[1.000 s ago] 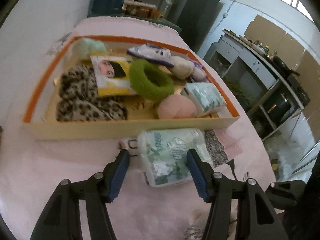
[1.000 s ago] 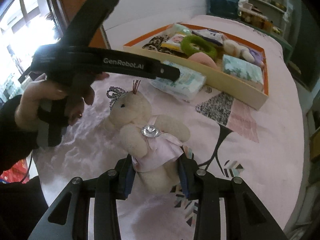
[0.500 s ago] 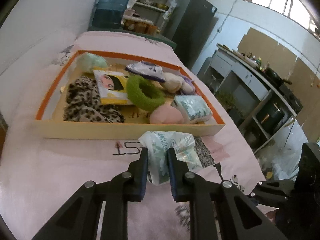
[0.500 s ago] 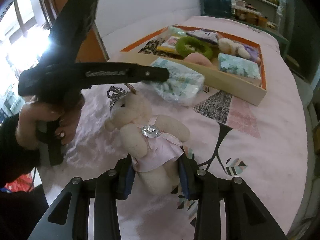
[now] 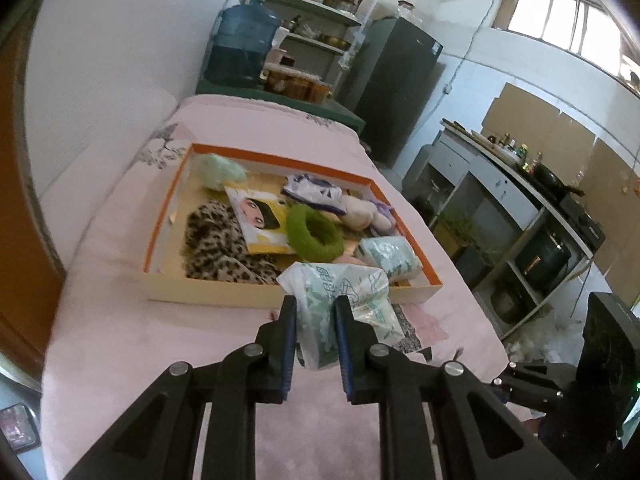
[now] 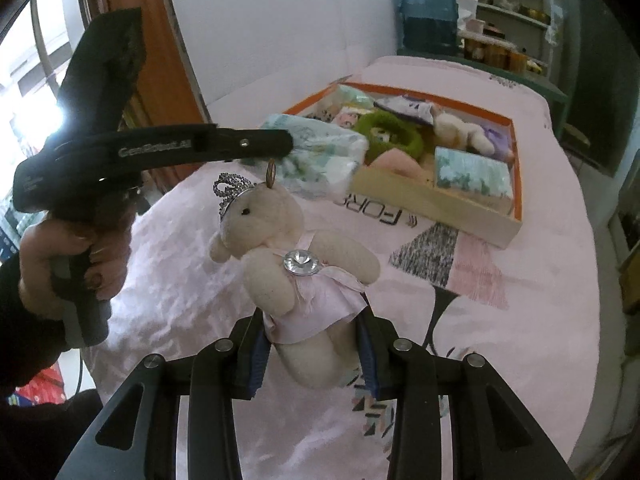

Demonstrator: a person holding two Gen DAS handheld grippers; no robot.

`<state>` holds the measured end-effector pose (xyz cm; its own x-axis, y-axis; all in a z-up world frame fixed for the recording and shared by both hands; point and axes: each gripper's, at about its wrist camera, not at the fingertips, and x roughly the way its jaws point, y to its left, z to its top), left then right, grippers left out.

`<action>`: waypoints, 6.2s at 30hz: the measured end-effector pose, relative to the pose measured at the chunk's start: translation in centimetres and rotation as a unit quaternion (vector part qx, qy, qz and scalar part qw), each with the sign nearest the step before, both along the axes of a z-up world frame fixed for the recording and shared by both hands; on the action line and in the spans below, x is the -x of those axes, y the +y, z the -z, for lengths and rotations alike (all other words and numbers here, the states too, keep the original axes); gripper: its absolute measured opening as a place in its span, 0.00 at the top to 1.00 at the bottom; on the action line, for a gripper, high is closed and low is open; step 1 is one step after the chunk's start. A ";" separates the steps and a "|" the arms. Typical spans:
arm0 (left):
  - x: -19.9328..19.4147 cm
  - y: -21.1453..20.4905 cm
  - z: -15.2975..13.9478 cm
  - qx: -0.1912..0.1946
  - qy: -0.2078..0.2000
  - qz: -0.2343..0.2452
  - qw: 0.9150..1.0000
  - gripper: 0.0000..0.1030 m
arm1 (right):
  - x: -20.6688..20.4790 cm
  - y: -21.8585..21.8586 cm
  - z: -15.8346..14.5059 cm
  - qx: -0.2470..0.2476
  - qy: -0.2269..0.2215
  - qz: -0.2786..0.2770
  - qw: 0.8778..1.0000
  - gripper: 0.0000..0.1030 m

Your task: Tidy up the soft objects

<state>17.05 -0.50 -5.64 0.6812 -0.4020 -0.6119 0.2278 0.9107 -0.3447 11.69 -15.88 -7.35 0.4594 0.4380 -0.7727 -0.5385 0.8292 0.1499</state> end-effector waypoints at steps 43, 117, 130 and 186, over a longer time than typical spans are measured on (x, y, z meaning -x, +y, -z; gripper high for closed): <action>-5.0 2.7 -5.5 -0.034 -0.064 -0.092 0.993 0.82 | -8.7 -1.0 -6.8 0.000 -0.095 0.159 0.983 0.64; -15.2 -0.1 1.9 -0.111 0.000 -0.097 0.989 0.45 | -19.9 0.3 0.4 0.032 -0.038 0.207 0.977 0.49; -14.5 -0.2 1.6 -0.118 -0.006 -0.102 0.988 0.41 | -19.3 0.0 0.3 0.023 -0.042 0.212 0.976 0.28; -0.2 -0.2 -4.9 -0.131 -0.037 -0.124 0.983 0.34 | -5.6 0.1 -6.8 0.012 -0.108 0.264 0.958 0.25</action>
